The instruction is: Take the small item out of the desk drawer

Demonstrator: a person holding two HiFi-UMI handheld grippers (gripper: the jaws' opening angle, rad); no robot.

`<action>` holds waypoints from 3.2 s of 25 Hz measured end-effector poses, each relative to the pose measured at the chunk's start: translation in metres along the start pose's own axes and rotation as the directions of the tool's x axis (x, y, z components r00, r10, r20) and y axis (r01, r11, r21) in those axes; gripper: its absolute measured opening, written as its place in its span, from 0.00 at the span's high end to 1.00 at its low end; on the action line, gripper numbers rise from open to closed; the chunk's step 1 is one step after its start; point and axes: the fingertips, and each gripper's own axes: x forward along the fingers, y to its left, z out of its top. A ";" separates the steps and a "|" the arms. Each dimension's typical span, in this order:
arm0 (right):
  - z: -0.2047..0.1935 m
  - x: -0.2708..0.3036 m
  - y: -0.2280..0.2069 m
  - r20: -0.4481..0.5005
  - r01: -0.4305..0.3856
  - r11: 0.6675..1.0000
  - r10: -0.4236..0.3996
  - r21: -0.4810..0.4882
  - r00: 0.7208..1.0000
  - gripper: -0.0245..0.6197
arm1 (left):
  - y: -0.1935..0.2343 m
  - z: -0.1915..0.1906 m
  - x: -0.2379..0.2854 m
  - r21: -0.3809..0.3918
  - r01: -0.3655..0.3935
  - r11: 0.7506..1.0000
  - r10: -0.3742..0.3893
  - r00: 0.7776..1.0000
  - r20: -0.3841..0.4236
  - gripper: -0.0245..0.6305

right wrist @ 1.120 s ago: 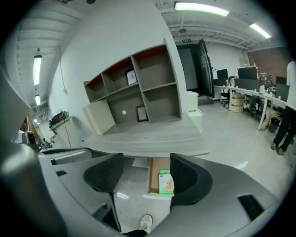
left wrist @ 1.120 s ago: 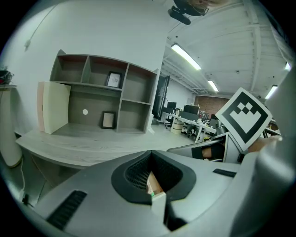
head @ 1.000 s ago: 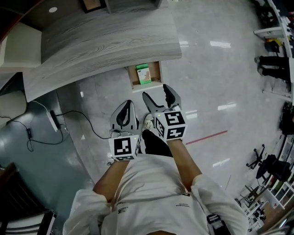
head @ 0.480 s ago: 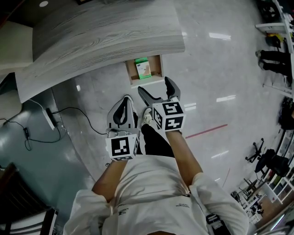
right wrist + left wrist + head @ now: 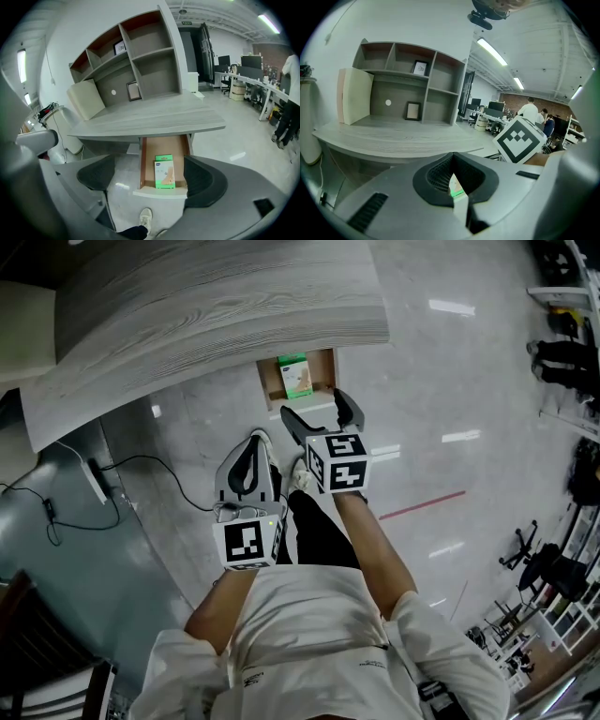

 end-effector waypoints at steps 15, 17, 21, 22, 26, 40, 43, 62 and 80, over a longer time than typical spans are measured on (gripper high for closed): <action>-0.022 0.055 -0.018 -0.072 0.046 0.999 -0.045 0.011 0.996 0.28 | 0.010 -0.024 0.010 -0.030 -0.014 0.999 0.013 1.000 -0.021 0.94; -0.026 0.061 -0.021 -0.082 0.052 0.999 -0.052 0.006 0.995 0.28 | 0.012 -0.026 0.011 -0.026 -0.018 0.999 0.017 1.000 -0.026 0.94; -0.031 0.075 -0.025 -0.097 0.068 0.998 -0.068 0.000 0.993 0.28 | 0.018 -0.031 0.011 -0.026 -0.029 0.999 0.028 0.999 -0.038 0.94; -0.033 0.078 -0.026 -0.101 0.071 0.997 -0.071 -0.001 0.992 0.28 | 0.020 -0.033 0.012 -0.028 -0.031 0.999 0.030 0.999 -0.042 0.94; -0.039 0.089 -0.030 -0.120 0.081 0.997 -0.082 -0.016 0.989 0.28 | 0.021 -0.037 0.014 -0.040 -0.034 0.999 0.032 0.998 -0.054 0.94; -0.054 0.119 -0.043 -0.173 0.114 0.992 -0.120 -0.049 0.978 0.28 | 0.017 -0.046 0.023 -0.039 -0.011 0.999 0.008 0.997 -0.082 0.94; -0.057 0.125 -0.046 -0.183 0.116 0.992 -0.123 -0.050 0.975 0.28 | 0.021 -0.050 0.026 -0.038 -0.018 0.999 0.015 0.996 -0.084 0.94; -0.071 0.154 -0.057 -0.260 0.144 0.988 -0.153 -0.055 0.953 0.28 | 0.032 -0.071 0.038 -0.054 -0.049 0.997 0.041 0.990 -0.137 0.94; -0.069 0.157 -0.062 -0.305 0.180 0.978 -0.205 -0.109 0.930 0.29 | 0.034 -0.065 0.042 -0.064 -0.057 0.996 0.047 0.988 -0.148 0.94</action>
